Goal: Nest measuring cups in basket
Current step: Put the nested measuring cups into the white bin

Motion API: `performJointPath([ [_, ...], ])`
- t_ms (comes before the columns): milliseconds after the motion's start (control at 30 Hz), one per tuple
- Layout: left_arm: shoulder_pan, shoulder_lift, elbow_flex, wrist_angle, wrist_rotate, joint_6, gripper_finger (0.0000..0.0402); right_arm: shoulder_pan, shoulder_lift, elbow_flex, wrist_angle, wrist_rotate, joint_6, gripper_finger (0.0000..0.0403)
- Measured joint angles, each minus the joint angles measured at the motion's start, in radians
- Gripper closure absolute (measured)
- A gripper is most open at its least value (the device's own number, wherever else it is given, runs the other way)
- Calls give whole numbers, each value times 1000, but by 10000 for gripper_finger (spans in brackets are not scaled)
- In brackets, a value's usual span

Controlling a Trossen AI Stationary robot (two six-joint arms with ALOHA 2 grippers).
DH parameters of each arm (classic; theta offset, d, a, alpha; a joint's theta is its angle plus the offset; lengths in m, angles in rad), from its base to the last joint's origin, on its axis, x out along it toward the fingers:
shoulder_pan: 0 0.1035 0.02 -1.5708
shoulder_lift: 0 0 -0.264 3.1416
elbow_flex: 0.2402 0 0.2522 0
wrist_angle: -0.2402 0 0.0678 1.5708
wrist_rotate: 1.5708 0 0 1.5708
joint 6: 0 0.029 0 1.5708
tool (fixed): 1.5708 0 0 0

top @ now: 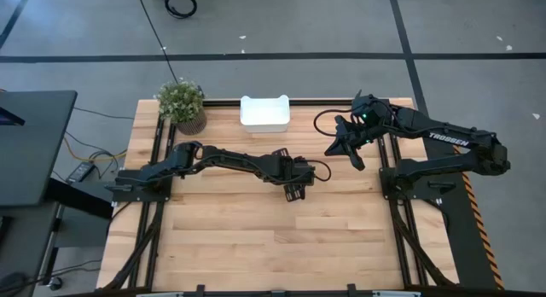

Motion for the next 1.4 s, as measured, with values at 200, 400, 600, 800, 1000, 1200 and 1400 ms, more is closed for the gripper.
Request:
performJointPath([
  [200,0,0,0,0,-12,0,158,0,0,0,0,0,0,380],
  [400,1,2,-1,-1,-32,-1,170,0,0,0,0,0,0,380],
  [600,1,2,-1,-2,-35,-1,179,0,0,0,0,0,0,380],
  [800,1,2,-1,-2,-31,-1,194,0,0,0,0,0,0,380],
  [1000,2,2,0,-2,-13,-3,210,0,0,0,0,0,0,380],
  [1200,4,1,0,-7,0,-8,219,0,0,0,0,0,0,380],
  [1400,4,0,1,-19,21,-9,219,0,0,0,0,0,0,380],
])
